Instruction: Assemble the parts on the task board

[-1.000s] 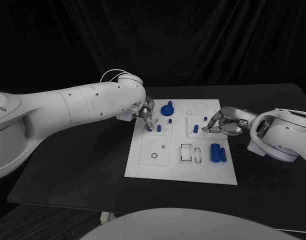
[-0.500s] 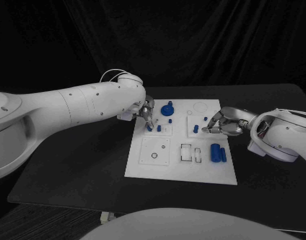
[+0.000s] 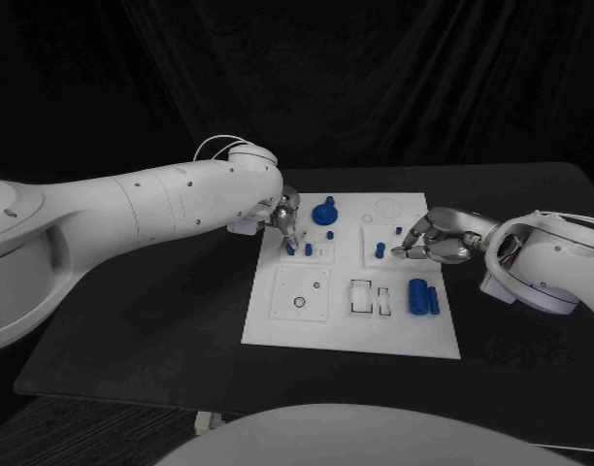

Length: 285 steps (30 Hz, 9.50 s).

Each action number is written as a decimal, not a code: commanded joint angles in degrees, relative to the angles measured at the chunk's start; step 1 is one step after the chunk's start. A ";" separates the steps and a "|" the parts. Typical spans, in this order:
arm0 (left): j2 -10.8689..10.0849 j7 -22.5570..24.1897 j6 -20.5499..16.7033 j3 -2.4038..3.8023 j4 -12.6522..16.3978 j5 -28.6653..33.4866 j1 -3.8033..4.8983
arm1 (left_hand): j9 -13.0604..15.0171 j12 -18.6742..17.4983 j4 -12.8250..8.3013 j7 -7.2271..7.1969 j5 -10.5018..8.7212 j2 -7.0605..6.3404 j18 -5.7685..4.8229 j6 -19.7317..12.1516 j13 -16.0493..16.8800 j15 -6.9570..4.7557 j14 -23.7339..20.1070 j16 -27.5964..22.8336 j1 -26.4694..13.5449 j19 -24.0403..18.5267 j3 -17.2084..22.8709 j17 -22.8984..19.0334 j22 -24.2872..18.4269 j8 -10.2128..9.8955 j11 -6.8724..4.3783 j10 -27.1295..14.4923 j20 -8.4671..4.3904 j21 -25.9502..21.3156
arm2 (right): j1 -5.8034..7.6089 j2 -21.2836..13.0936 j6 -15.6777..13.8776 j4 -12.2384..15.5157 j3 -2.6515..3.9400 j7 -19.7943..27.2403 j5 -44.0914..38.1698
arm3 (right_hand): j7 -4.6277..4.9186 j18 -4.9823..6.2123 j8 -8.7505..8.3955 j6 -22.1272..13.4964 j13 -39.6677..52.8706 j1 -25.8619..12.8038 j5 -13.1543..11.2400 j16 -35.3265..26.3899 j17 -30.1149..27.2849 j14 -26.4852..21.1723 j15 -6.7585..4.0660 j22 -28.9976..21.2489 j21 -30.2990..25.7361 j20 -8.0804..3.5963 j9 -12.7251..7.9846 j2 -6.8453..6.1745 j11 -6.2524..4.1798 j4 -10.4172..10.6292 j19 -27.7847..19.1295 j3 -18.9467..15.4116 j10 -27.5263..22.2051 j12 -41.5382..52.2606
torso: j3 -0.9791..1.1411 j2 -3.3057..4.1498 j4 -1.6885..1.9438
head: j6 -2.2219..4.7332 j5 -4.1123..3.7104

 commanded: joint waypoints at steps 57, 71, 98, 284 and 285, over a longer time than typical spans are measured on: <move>1.21 -2.13 -0.54 -0.09 -0.57 0.35 -1.31 | 7.61 -1.22 2.30 -0.31 -3.20 0.32 0.88 -4.98 11.28 0.09 6.05 0.15 -0.18 -0.94 -2.09 15.10 9.79 5.14 -0.08 2.40 -0.07 -2.08 | -0.56 -0.08 0.78 0.00 0.03 -0.32 -0.07 | 0.21 0.88 -0.44 0.31 -2.41 1.14 0.10 -0.27 4.95 3.31 -0.36 9.71 -0.67 0.00 -0.11 0.43 -0.48 -0.13 -0.49 -0.20 0.87 -0.43 | 0.00 0.00 -0.03 | 0.00 0.28; 0.61 -1.01 -1.46 -0.09 -0.38 0.35 -1.32 | 8.24 -1.76 3.78 1.89 -5.95 0.86 1.12 -11.51 10.95 1.42 6.05 0.15 -1.51 -1.63 -6.13 15.10 9.44 4.23 1.52 1.79 1.09 -3.62 | -0.57 0.03 0.87 -0.03 0.03 -0.36 -0.07 | 0.21 0.88 -0.44 0.31 -2.41 1.14 0.10 -0.27 4.95 3.31 -0.36 9.71 -0.67 0.00 -0.11 0.43 -0.48 -0.13 -0.49 -0.20 0.87 -0.43 | -0.01 0.01 0.07 | 0.00 0.26; -2.16 4.31 -8.63 -0.09 1.72 0.35 -1.18 | 7.11 -1.82 5.48 2.52 -7.17 0.92 1.22 -12.22 10.88 2.20 6.05 0.15 -2.82 -1.84 -9.27 15.10 9.37 4.15 2.36 1.56 1.89 -4.06 | -0.66 -0.07 1.01 -0.16 0.03 -0.43 -0.07 | 0.20 0.90 -0.46 0.33 -2.52 1.30 0.16 -0.36 4.82 3.26 -0.35 9.67 -0.83 0.02 -0.12 0.49 -0.47 -0.13 -0.55 -0.18 0.78 -0.49 | -0.02 0.00 0.03 | 0.00 0.26; -12.31 8.05 -16.34 -0.17 11.41 -5.34 -5.28 | 22.71 1.53 12.46 -3.42 -7.62 5.99 0.27 -2.35 12.91 -1.82 6.05 0.15 0.79 0.26 -22.91 15.10 10.64 22.10 -2.50 4.06 -1.86 1.55 | -1.10 -0.90 1.10 -0.01 0.03 -0.60 -0.07 | 0.10 1.07 -0.53 0.39 -2.96 4.00 2.04 -0.72 4.18 3.05 -0.42 9.45 -1.90 -0.03 -0.15 0.23 -0.57 -1.05 -0.88 0.54 0.45 -0.71 | 0.02 0.02 -0.03 | 0.00 -0.35; -12.29 8.05 -16.41 -0.17 11.41 -5.34 -5.28 | 22.70 1.52 12.45 -3.42 -7.62 6.08 0.27 -2.35 12.91 -1.81 6.05 0.15 0.74 0.26 -22.93 15.10 10.64 22.08 -2.50 4.05 -1.86 1.55 | -1.10 -0.90 1.11 -0.01 0.03 -0.60 -0.07 | 0.09 1.09 -0.53 0.40 -3.02 4.10 2.14 -0.73 4.17 3.04 -0.42 9.43 -1.99 -0.03 -0.15 0.25 -0.57 -1.08 -0.92 0.59 0.41 -0.74 | 0.02 0.02 -0.03 | 0.00 -0.38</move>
